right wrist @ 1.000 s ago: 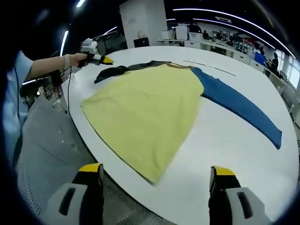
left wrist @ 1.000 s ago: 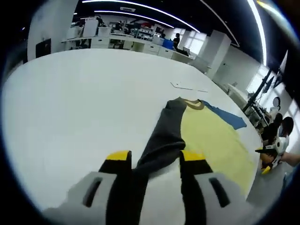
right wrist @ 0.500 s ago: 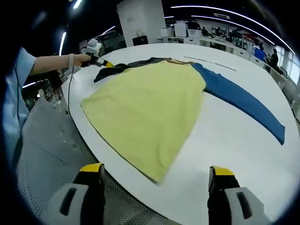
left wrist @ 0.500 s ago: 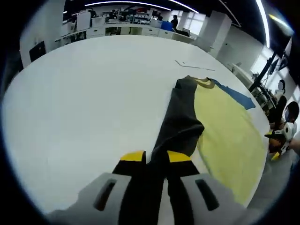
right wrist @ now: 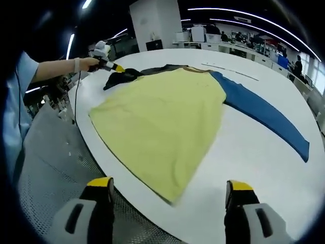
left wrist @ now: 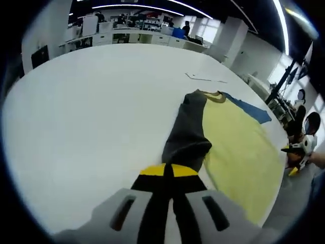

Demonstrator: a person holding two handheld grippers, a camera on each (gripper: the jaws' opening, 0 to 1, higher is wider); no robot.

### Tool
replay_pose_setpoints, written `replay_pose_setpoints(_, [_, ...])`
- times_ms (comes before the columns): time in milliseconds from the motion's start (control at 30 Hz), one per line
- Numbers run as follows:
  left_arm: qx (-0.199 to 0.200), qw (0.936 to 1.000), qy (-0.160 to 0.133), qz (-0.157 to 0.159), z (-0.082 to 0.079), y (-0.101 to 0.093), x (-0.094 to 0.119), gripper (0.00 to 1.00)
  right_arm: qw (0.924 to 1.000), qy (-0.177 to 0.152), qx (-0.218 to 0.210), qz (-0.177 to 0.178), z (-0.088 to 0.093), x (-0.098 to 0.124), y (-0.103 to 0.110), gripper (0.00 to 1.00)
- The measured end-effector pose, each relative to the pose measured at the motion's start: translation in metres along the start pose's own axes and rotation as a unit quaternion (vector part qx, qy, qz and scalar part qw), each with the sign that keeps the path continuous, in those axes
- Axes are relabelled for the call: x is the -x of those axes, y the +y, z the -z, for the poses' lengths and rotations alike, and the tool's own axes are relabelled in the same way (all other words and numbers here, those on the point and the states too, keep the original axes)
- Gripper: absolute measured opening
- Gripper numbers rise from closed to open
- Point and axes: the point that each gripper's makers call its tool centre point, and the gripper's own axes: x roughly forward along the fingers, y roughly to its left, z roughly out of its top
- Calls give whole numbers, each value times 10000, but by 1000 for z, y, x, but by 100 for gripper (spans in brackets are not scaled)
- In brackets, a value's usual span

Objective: Fold the garment on the visible template until the final outline fits inside the template.

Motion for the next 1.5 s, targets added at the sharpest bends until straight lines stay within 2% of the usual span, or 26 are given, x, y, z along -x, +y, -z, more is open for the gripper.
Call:
replay_pose_setpoints(133, [-188,9995,-201,124,-14,-17,10,0,10000,9,10,-11,2,0,1,91])
replay_pose_setpoints(233, [-407,9982,-351,274,-25,-39,17,0,10000,-6,-2,-33,2,0,2,91])
replay_pose_setpoints(400, [-716,9954,-359,534,-28,-75,18,0,10000,-9,14,-58,3,-1,5,90])
replay_pose_setpoints(567, [-965,9924,-202,741,-18,-107,7,0,10000,-22,39,-68,2,-1,6,90])
replay_pose_setpoints(633, [-1109,9902,-88,846,-11,-120,1,0,10000,-6,45,-63,3,-1,6,90])
replay_pose_setpoints(733, [-1089,9896,-22,941,0,-136,-10,0,10000,-30,26,-46,3,0,5,90])
replay_pose_setpoints(800, [-1118,9883,120,1029,13,-146,-22,1,10000,-37,19,-40,3,0,5,90])
replay_pose_setpoints(1033, [-790,9893,328,1182,45,-170,-53,0,9999,-68,98,20,1,0,4,89])
replay_pose_setpoints(1167, [-734,9886,444,1236,58,-176,-60,0,9999,-83,145,37,0,-1,5,89])
replay_pose_setpoints(1267, [-541,9904,399,1211,60,-175,-61,0,9999,-93,132,54,0,-1,5,88])
replay_pose_setpoints(1500, [-490,9910,296,1210,54,-169,-51,0,9998,-128,122,84,-1,-2,4,88])
